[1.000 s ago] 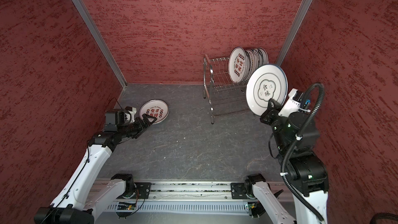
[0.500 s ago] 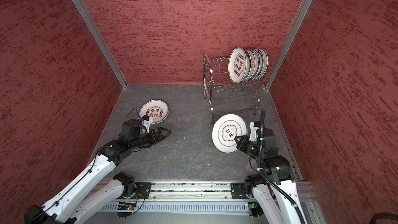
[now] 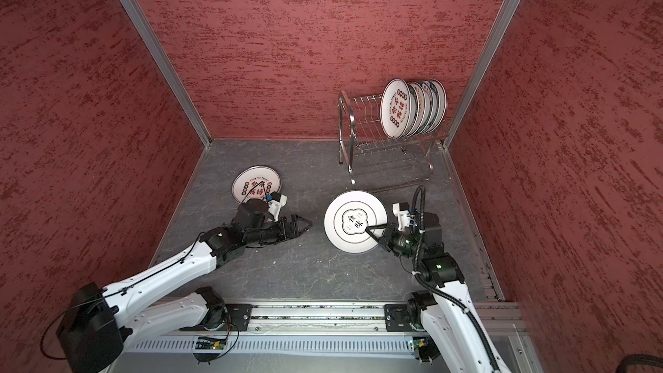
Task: Unload the plates from the dish rack
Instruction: Place the plate among the plates.
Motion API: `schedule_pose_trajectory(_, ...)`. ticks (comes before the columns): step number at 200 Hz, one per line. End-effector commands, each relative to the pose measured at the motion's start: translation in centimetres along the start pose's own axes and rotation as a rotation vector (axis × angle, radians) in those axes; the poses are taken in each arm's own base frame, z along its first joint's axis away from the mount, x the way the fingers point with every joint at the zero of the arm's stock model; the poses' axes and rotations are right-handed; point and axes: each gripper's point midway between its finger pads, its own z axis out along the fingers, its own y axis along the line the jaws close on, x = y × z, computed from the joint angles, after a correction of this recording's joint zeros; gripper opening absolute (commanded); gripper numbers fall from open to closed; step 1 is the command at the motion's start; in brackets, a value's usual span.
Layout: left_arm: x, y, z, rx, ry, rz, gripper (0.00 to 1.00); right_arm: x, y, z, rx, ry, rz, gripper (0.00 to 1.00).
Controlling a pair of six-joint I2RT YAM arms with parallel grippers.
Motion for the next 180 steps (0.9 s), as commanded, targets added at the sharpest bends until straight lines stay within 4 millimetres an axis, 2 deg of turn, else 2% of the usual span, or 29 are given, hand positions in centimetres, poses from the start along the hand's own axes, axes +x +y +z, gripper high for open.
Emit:
schedule_pose_trajectory(1,-1.8,-2.5,0.4,0.096,-0.048,0.032,0.97,-0.7,2.1,0.7,-0.114,0.012,-0.070,0.01)
schedule_pose_trajectory(30,-2.5,-3.7,1.2,0.173,-0.036,0.041,0.94,-0.7,1.5,2.0,-0.131,0.054,-0.065,0.00)
schedule_pose_trajectory(59,-2.9,-3.8,2.8,0.178,-0.001,0.037,0.88,-1.0,1.5,2.7,-0.153,0.065,-0.069,0.00)
schedule_pose_trajectory(75,-3.1,-4.0,3.8,0.200,0.020,0.025,0.78,-1.2,1.4,3.1,-0.155,0.072,-0.067,0.00)
schedule_pose_trajectory(109,-3.1,-5.0,5.3,0.269,0.053,0.007,0.62,-1.3,1.1,3.6,-0.167,0.079,-0.063,0.01)
schedule_pose_trajectory(141,-2.7,-5.6,5.5,0.296,0.072,0.008,0.47,-1.4,0.9,4.0,-0.176,0.076,-0.055,0.04)
schedule_pose_trajectory(153,-2.6,-5.4,5.5,0.291,0.074,0.001,0.38,-1.5,0.9,4.1,-0.175,0.075,-0.056,0.06)
schedule_pose_trajectory(180,-2.1,-5.2,5.5,0.297,0.095,0.005,0.26,-1.6,0.6,4.4,-0.170,0.078,-0.059,0.12)
